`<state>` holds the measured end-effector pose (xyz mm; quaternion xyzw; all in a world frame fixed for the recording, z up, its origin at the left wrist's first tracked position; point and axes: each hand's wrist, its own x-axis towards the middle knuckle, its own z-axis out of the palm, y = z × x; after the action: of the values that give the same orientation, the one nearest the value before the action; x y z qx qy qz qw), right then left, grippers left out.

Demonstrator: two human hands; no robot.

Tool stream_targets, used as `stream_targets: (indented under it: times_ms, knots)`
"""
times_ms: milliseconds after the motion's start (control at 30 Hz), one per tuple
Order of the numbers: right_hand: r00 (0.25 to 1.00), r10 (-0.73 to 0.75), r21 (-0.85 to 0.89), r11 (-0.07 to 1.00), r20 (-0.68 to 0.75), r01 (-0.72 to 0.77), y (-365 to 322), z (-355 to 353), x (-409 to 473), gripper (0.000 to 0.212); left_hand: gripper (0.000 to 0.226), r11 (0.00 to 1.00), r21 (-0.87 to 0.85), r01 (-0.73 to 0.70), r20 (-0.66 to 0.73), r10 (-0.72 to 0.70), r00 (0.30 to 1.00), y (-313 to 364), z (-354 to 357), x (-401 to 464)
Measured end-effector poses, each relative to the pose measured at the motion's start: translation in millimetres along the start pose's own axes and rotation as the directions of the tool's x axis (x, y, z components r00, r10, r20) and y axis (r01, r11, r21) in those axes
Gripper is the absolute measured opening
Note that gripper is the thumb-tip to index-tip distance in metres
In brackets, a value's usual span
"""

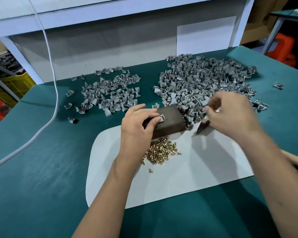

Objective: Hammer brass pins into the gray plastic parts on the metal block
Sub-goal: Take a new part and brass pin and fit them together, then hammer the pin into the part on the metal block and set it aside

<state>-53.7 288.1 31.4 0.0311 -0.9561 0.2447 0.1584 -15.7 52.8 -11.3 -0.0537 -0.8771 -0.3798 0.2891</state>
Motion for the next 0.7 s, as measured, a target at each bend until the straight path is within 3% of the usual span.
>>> stream_targets:
  times_ms: [67, 167, 300, 400, 500, 567, 700]
  knots:
    - [0.973, 0.103, -0.242, 0.969, 0.209, -0.051, 20, -8, 5, 0.022, 0.009, 0.996, -0.016, 0.088, 0.041, -0.088, 0.995, -5, 0, 3]
    - [0.919, 0.098, -0.283, 0.959, 0.381, 0.016, 29, -5, 2, 0.03, 0.01, 0.987, -0.068, 0.144, 0.059, -0.14, 0.988, -8, 0, 3]
    - [0.928, 0.045, -0.263, 0.963, 0.369, 0.058, 32, 3, 2, 0.023, 0.013, 0.978, -0.128, 0.165, 0.051, -0.16, 0.986, -9, -1, 3]
    - [0.961, 0.007, -0.083, 0.996, 0.277, 0.017, 24, -6, 7, 0.028, 0.01, 0.967, -0.158, 0.202, 0.08, -0.191, 0.978, -10, -1, 4]
    - [0.981, -0.098, 0.101, 0.992, 0.167, 0.082, -5, -11, 8, 0.027, 0.007, 0.959, -0.179, 0.221, 0.107, -0.204, 0.973, -11, 0, 4]
    - [0.963, -0.187, 0.19, 0.97, 0.194, 0.15, -30, -8, 3, 0.029, 0.006, 0.953, -0.198, 0.231, 0.116, -0.211, 0.971, -12, 1, 4]
    - [0.903, -0.318, 0.111, 0.948, 0.29, 0.298, -62, 2, -1, 0.027, 0.004, 0.951, -0.203, 0.232, 0.128, -0.209, 0.97, -11, 0, 5]
